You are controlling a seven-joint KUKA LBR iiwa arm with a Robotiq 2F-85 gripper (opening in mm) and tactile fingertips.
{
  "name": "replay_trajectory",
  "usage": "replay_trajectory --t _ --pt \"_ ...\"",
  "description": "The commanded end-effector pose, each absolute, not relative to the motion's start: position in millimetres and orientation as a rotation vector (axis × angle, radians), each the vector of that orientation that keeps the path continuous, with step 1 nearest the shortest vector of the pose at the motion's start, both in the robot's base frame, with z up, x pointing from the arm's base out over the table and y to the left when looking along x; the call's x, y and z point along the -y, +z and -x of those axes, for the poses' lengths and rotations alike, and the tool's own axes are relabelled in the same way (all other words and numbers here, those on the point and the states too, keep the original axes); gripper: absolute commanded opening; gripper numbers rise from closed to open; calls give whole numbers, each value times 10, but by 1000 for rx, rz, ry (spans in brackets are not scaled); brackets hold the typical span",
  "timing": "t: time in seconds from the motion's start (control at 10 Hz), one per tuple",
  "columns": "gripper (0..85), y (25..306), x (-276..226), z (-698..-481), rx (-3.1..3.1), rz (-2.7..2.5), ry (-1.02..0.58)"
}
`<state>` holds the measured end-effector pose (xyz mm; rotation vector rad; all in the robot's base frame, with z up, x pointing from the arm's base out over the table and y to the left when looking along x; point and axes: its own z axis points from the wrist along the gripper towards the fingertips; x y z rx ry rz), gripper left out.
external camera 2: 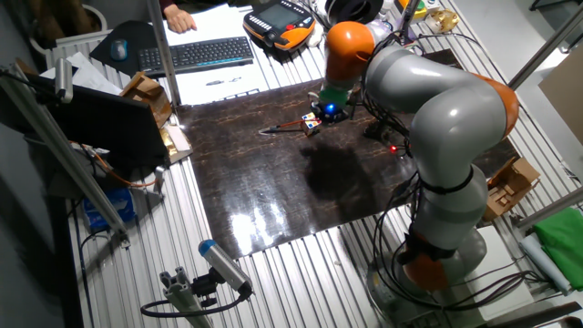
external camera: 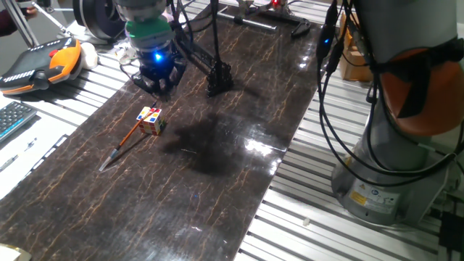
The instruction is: Place the brush on the pen rack
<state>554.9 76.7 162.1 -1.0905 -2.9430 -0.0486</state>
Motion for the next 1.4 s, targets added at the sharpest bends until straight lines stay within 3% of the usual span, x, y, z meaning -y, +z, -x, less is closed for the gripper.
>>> replay_trajectory --t 0.0,0.8,1.3 --pt "7 1607 -775 -5561 2901 1188 -64" --pt "7 1448 -902 -5673 2770 1468 -136" --pt "7 1476 -886 -5645 2795 1363 -69"
